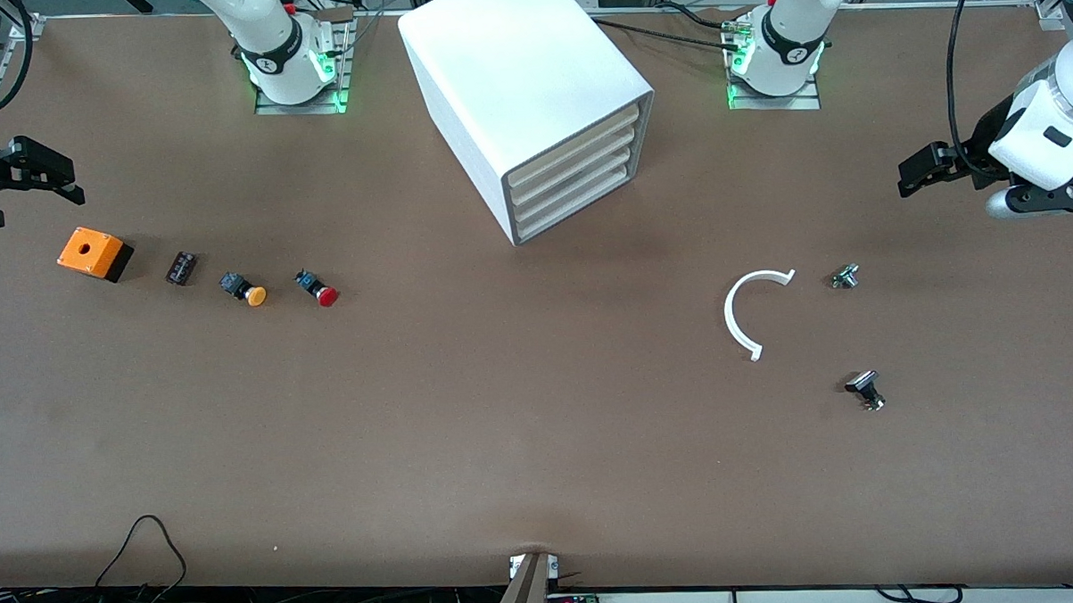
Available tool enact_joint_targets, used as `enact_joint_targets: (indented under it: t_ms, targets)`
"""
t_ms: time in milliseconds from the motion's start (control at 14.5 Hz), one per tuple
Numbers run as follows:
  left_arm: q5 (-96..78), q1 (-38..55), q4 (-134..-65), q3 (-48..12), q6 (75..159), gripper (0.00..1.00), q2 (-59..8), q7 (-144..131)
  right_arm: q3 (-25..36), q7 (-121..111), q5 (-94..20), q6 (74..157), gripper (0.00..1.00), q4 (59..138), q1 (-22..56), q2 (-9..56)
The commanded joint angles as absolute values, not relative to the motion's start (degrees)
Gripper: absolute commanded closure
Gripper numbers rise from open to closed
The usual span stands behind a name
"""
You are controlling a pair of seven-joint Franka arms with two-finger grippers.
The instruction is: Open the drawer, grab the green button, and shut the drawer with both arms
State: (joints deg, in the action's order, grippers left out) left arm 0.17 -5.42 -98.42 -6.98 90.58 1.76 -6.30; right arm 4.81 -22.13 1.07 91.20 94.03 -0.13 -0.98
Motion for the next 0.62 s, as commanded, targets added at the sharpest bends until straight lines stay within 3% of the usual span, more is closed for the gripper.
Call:
enact_joint_targets:
  t_ms: [0,552]
  targets:
    - [1.4,-5.5,-97.9,-7.6,89.0,0.0,2.4,-6.5,4.4,-22.1,0.1,91.1,0.0,93.1,-1.0,-0.5]
    - [1.3,-5.5,-94.9,-7.6,87.6,0.0,0.4,-6.1,4.6,-22.2,0.1,91.0,0.0,93.1,-1.2,-0.4]
